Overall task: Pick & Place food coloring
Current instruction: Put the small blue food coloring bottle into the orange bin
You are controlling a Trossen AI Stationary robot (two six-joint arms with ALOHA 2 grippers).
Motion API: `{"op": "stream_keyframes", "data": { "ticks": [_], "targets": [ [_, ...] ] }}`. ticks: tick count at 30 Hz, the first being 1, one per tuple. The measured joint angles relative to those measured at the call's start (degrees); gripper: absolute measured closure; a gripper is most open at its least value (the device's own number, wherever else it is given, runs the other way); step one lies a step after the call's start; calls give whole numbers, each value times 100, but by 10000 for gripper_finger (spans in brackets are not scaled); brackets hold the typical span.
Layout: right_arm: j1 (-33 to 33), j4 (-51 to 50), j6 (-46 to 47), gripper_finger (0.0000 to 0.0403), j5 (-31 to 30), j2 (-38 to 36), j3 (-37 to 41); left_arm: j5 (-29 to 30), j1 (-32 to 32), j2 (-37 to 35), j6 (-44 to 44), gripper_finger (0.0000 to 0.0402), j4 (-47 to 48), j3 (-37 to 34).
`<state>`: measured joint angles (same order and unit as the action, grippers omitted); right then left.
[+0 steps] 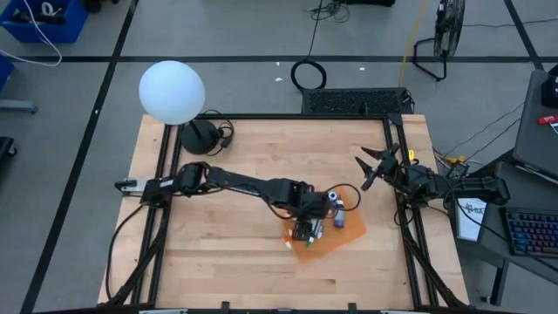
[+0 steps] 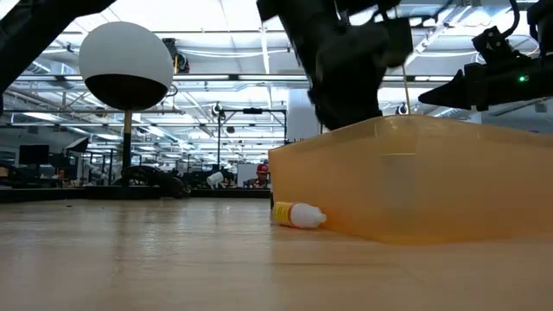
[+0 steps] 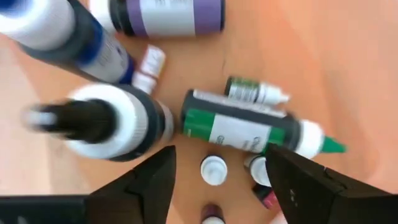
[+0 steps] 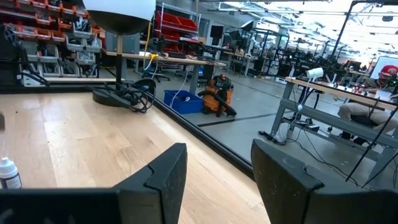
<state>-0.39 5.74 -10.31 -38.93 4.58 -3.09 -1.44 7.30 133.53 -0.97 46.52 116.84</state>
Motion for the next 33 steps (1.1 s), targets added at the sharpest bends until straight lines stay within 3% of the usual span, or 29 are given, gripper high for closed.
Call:
{"op": "stream_keyframes", "data": {
  "ticks": [4,8,15,25,33],
  "targets": [
    [-1,1,0,236,-1,0,1,181,1,-343,2,148,220,0],
    [1,0,0,236,-1,-2,0,573,-28,-757,87,147,1125,4],
    [-1,1,-1,236,1,0,0,602,-401,-961,467,147,2360,-185],
    [0,2,-1,236,0,0,1,669,-845,-1002,564,147,1600,-1486],
    [0,1,0,236,0,0,0,797,-836,-1071,410,147,1196,-1819]
  ]
}}
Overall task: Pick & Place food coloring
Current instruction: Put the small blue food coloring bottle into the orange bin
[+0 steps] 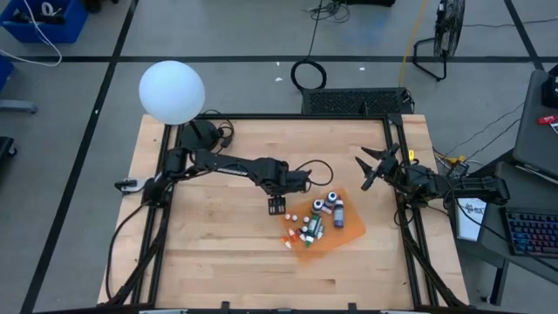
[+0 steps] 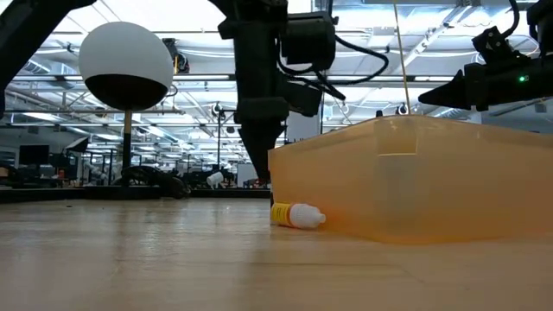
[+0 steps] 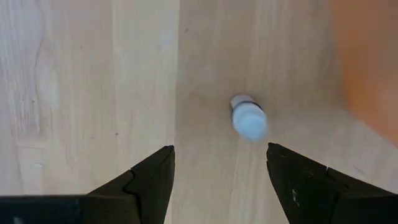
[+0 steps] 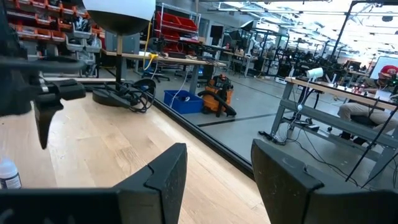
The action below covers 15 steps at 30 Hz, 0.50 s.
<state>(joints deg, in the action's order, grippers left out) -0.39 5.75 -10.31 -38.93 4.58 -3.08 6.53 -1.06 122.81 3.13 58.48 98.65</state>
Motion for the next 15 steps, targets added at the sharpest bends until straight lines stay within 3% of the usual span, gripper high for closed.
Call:
{"op": "stream_keyframes", "data": {
  "ticks": [15],
  "targets": [
    [1,0,-1,236,-1,-2,-1,-394,7,-396,-22,147,-1352,-1189]
  ]
}}
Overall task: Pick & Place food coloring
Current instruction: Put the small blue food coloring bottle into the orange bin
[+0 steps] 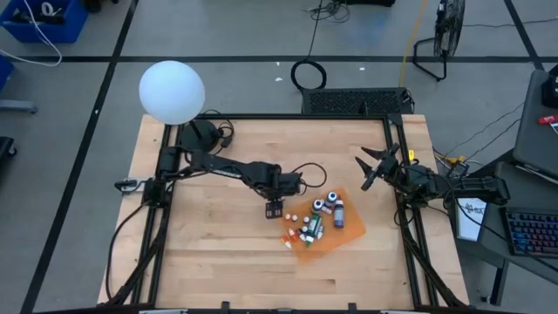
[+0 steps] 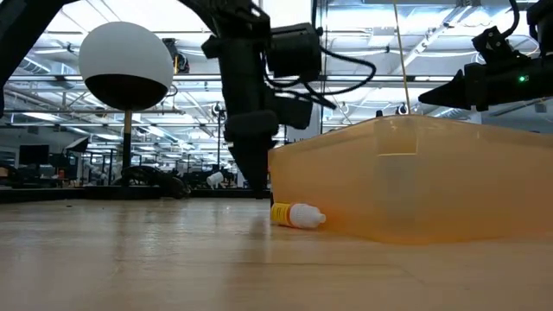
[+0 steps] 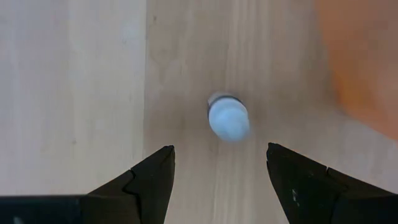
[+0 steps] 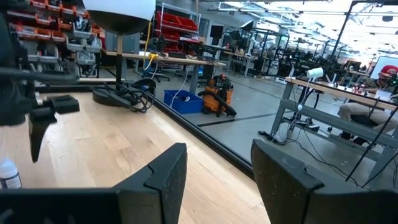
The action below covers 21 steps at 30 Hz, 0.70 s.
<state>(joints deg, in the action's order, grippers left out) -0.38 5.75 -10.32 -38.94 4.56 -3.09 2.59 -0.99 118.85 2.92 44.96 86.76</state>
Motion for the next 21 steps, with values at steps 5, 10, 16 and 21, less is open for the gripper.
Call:
{"op": "stream_keyframes", "data": {
  "ticks": [5,10,16,21],
  "targets": [
    [-1,0,0,236,1,1,2,-6,2,0,41,147,-264,-73],
    [0,-1,1,236,0,0,2,-5,4,0,-20,147,-426,-72],
    [-2,0,1,236,1,1,1,-10,11,0,-134,147,-498,-72],
    [-1,0,0,236,0,0,0,-17,11,0,-165,147,-487,-68]
  ]
}}
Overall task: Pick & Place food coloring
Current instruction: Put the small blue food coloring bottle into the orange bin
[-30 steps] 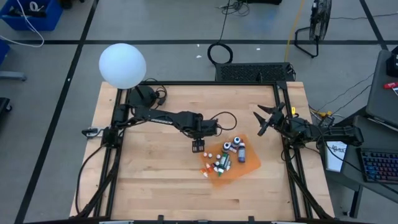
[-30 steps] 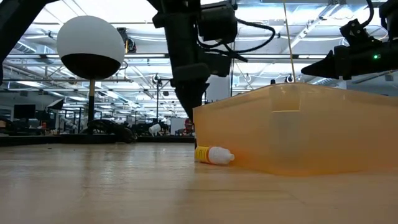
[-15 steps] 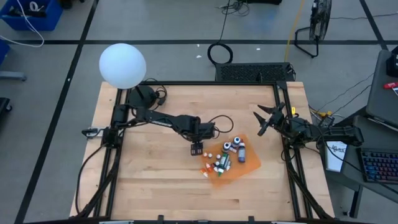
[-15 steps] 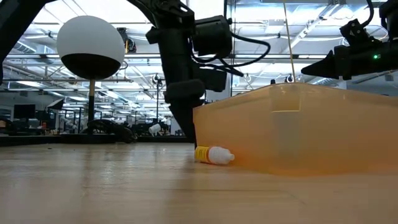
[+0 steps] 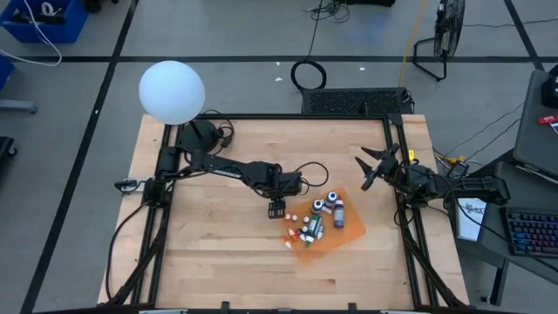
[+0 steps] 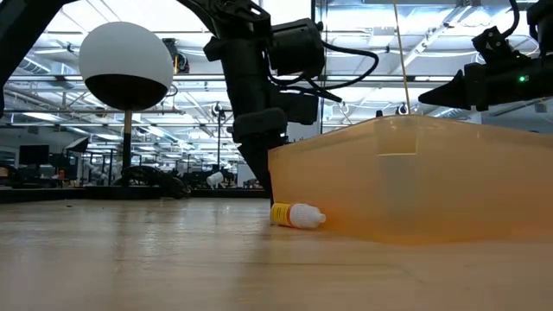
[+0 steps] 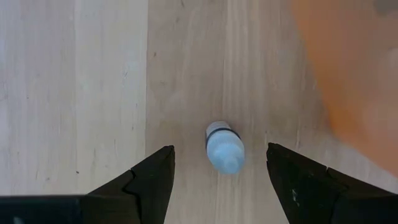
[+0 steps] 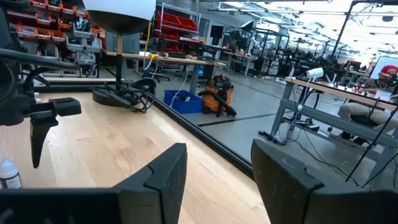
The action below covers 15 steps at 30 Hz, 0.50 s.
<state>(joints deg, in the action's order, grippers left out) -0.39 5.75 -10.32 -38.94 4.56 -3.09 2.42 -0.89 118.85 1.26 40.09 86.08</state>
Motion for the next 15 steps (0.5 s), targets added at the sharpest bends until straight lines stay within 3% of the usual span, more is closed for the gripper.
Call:
{"op": "stream_keyframes", "data": {
  "ticks": [7,15],
  "targets": [
    [0,0,0,236,2,1,0,-283,0,0,-94,161,-4,0],
    [-1,0,0,236,0,0,2,-434,0,0,-114,251,-89,0]
  ]
}}
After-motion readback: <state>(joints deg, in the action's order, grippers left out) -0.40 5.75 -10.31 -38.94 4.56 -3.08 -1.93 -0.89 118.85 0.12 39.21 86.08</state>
